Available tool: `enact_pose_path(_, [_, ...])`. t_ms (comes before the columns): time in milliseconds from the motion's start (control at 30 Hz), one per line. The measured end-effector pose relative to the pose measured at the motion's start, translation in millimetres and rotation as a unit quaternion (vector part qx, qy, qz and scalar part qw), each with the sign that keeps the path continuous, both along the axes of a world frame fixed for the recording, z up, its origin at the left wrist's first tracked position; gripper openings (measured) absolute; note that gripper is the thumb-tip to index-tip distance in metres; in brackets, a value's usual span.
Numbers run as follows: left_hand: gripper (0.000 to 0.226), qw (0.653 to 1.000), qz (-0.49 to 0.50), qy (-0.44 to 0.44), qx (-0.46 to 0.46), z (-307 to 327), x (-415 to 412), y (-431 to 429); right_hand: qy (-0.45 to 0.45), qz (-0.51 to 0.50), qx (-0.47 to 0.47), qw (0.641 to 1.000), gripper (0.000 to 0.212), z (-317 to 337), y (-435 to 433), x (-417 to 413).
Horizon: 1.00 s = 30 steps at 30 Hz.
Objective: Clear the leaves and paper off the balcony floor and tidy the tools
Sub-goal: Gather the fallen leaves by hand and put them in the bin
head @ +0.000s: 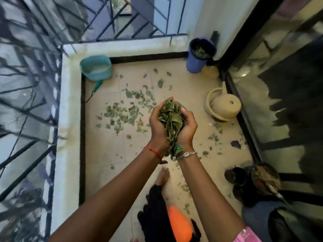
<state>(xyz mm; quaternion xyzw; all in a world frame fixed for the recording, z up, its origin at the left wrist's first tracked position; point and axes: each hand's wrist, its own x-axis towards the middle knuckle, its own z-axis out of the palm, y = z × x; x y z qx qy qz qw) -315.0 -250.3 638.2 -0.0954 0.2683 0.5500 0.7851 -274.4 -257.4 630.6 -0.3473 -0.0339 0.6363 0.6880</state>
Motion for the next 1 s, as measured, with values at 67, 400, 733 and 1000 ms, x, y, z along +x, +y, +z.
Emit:
enact_pose_path(67, [0.026,1.0,-0.014,0.01,-0.01,0,29,43,0.0,-0.016,0.0,1.0,0.022,-4,41,28])
enact_pose_path(400, [0.032,0.998,-0.052,-0.01,-0.028,-11,116,238,0.021,-0.06,-0.023,0.998,0.027,-9,232,114])
enact_pose_path(733, [0.047,0.992,-0.104,0.022,-0.066,-63,171,446,0.047,-0.118,-0.09,0.988,0.062,-25,435,167])
enact_pose_path(1000, [0.048,0.989,-0.128,0.054,-0.041,-135,236,594,0.014,-0.144,-0.105,0.984,0.065,-93,580,231])
